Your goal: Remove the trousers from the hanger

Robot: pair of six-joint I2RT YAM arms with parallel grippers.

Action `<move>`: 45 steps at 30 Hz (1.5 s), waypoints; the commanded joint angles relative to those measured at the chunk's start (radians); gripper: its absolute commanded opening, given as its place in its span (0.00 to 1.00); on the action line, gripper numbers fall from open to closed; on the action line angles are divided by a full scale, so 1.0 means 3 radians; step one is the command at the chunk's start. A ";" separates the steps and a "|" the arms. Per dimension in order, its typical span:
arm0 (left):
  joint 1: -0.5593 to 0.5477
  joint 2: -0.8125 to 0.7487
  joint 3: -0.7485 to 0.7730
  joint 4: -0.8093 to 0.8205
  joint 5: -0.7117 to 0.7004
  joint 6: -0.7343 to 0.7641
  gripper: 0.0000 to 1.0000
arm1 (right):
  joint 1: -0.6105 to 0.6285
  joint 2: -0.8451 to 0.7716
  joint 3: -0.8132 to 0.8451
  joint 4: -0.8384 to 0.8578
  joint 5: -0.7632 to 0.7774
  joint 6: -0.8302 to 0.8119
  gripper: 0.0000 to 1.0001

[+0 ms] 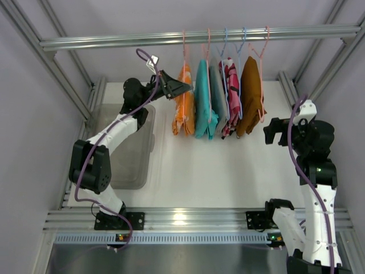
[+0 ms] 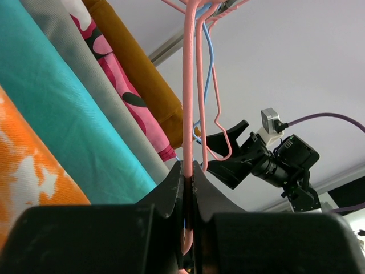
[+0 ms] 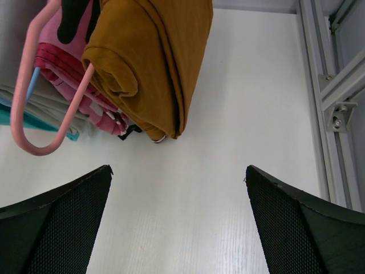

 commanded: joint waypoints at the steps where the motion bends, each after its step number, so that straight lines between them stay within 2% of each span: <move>1: -0.0006 -0.0271 0.0327 0.0123 -0.0048 0.0051 0.00 | -0.0054 -0.0005 0.0224 0.0153 -0.0247 0.0103 0.99; 11: -0.0022 -0.0470 0.0675 -0.0091 -0.0042 -0.0108 0.00 | -0.0054 -0.0051 0.0327 0.0250 -0.0533 0.0149 0.99; 20: -0.0027 -0.0782 0.0507 -0.0077 -0.0088 -0.0251 0.00 | -0.0054 -0.0036 0.0372 0.0301 -0.0707 0.0308 1.00; 24: -0.0063 -0.1047 0.0246 -0.0290 -0.0058 -0.0073 0.00 | -0.0049 -0.0005 0.0398 0.0429 -0.0967 0.0501 0.99; 29: -0.0205 -0.1442 -0.0163 -0.0888 -0.0093 0.0475 0.00 | -0.0018 0.0250 0.0612 0.0785 -0.1361 0.1196 0.99; 32: -0.0313 -0.1672 -0.0383 -0.1155 -0.0165 0.0761 0.00 | 0.0155 0.0363 0.0654 0.1209 -0.1357 0.1718 0.95; 34: -0.0364 -0.1830 -0.0455 -0.1385 -0.0272 0.0914 0.00 | 0.0415 0.0445 0.0659 0.1430 -0.1326 0.2161 0.91; 35: -0.0425 -0.1871 -0.0481 -0.1431 -0.0303 0.1026 0.00 | 0.0624 0.0546 0.0694 0.1537 -0.1214 0.2260 0.87; 36: -0.0451 -0.1943 -0.0496 -0.1528 -0.0344 0.1063 0.00 | 0.1011 0.0608 0.0755 0.1574 -0.1097 0.2281 0.86; 39: -0.0558 -0.2030 -0.0573 -0.1590 -0.0472 0.1038 0.00 | 0.1498 0.0848 0.0955 0.1778 -0.0881 0.2454 0.81; 43: -0.0630 -0.2097 -0.0588 -0.1738 -0.0615 0.1002 0.00 | 0.1745 0.1211 0.1206 0.1896 -0.0794 0.2716 0.76; 45: -0.0625 -0.2092 -0.0573 -0.1733 -0.0646 0.0971 0.00 | 0.1898 0.1385 0.1272 0.2039 -0.0743 0.2818 0.70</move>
